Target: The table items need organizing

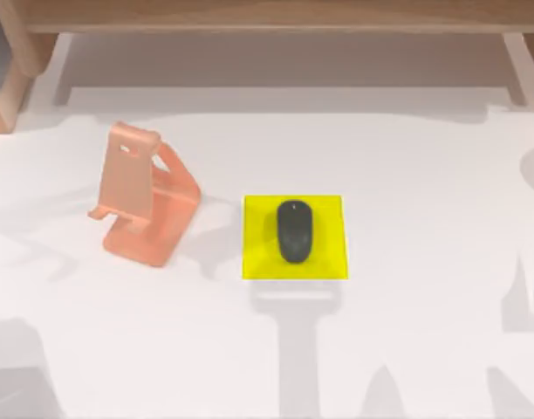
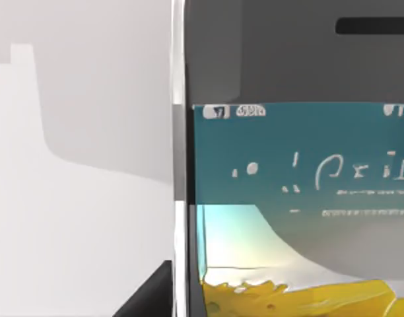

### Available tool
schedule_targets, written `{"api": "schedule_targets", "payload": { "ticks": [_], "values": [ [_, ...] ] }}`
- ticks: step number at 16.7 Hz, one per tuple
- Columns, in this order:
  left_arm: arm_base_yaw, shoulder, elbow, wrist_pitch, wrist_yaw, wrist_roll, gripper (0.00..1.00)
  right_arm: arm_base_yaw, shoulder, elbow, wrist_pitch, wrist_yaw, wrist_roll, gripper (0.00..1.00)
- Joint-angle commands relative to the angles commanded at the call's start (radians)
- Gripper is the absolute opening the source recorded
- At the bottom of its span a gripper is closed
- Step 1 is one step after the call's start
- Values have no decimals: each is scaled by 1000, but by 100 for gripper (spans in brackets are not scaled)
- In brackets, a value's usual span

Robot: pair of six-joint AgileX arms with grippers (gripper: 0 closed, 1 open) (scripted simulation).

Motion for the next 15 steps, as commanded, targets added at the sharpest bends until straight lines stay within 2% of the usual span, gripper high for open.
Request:
{"api": "schedule_targets", "payload": {
  "ticks": [4, 7, 11, 15],
  "values": [
    [-7, 1, 3, 14, 1, -5, 0, 0, 0, 0, 0, 0, 0, 100],
    [-67, -22, 13, 95, 9, -46, 0, 0, 0, 0, 0, 0, 0, 100],
    [-219, -58, 4, 286, 31, -131, 0, 0, 0, 0, 0, 0, 0, 100],
    [-426, -109, -20, 528, 65, -233, 0, 0, 0, 0, 0, 0, 0, 100]
  ]
}}
